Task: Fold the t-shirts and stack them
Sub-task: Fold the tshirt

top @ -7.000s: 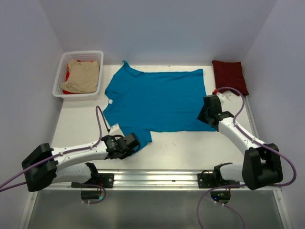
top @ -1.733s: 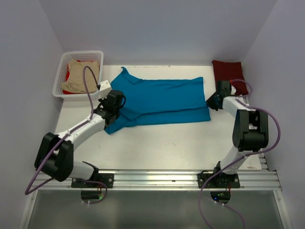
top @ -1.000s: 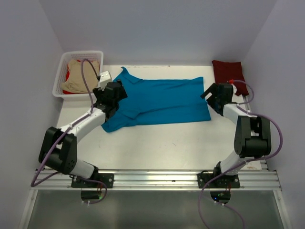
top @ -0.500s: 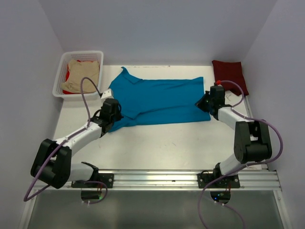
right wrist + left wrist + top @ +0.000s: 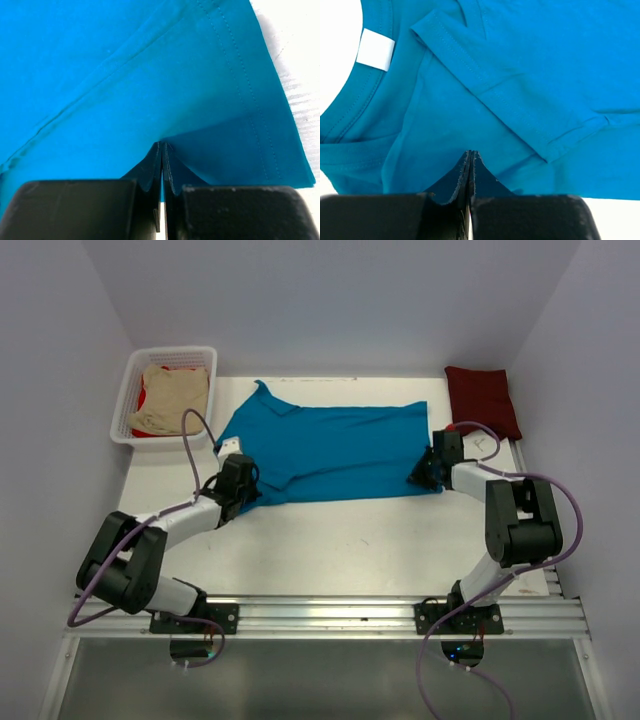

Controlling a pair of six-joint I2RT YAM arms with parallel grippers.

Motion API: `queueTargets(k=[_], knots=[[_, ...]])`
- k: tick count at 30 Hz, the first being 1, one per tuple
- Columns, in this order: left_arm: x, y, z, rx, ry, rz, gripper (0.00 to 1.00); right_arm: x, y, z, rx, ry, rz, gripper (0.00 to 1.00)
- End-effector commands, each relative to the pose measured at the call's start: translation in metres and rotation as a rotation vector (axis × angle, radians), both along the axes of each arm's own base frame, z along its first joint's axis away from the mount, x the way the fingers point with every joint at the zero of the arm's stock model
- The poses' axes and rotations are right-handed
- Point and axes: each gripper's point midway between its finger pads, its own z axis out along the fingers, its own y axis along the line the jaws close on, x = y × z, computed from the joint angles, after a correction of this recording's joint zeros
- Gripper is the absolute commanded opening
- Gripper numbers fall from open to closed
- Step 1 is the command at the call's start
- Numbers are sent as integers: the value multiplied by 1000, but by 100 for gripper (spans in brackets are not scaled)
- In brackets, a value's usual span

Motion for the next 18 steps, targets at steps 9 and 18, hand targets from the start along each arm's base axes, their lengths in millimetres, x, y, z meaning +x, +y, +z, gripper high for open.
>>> queueTargets(k=[9, 18], knots=[[-21, 13, -43, 79, 159, 35, 0, -20, -27, -18, -160, 141, -33, 0], [-63, -6, -52, -36, 376, -12, 0, -54, -48, -20, -273, 266, -42, 0]])
